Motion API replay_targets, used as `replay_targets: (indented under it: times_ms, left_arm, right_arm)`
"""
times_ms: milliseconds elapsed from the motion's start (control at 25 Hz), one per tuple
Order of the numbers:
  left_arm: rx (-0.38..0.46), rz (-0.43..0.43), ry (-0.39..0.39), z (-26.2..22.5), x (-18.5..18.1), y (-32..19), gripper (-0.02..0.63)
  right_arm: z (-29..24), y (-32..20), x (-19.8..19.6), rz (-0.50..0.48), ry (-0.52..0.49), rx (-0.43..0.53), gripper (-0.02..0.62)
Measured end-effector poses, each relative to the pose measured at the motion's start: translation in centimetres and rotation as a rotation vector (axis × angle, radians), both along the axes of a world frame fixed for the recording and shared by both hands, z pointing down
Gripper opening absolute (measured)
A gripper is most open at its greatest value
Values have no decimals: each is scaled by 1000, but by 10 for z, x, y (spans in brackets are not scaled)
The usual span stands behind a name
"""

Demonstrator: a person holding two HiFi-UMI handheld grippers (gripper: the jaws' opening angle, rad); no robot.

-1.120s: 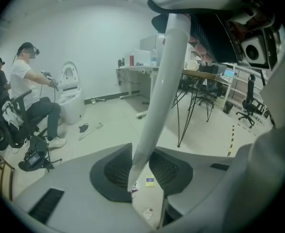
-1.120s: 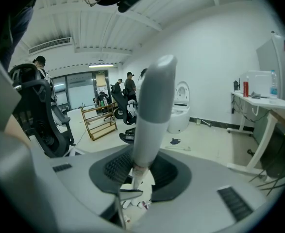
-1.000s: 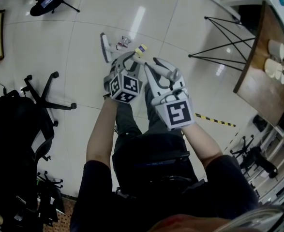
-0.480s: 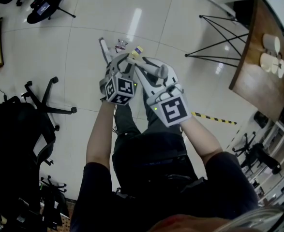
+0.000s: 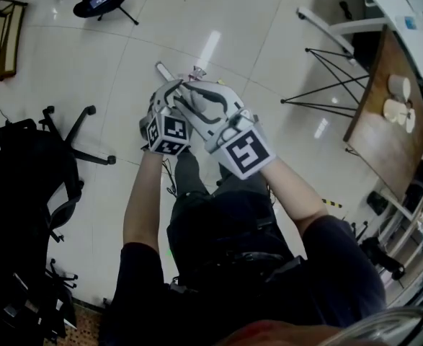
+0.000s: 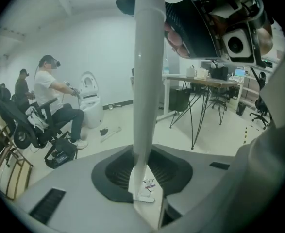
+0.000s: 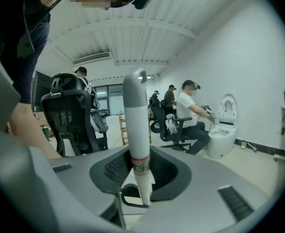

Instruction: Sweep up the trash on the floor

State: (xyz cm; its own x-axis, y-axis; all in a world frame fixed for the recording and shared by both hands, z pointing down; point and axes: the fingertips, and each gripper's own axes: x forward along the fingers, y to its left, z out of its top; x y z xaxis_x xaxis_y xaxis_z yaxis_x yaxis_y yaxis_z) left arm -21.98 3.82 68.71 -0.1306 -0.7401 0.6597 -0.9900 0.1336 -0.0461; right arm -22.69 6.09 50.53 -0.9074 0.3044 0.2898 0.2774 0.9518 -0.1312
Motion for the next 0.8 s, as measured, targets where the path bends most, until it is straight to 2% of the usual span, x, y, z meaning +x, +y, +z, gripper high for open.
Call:
replay_targets:
  times_ms: [360,480,800]
  left_arm:
    - [113,-28,-67,-114,-34,71,83]
    - [135,-17,-87,-155,-31,94,83]
    - [210,11,-79,-240,-8,144,92]
  right_arm:
    - [-112,71,-29,-150,-64,-19,118]
    - [-153,88,-24,-219,-101,-55,118]
    - [-238,125,-14,-356,-223,-196,117]
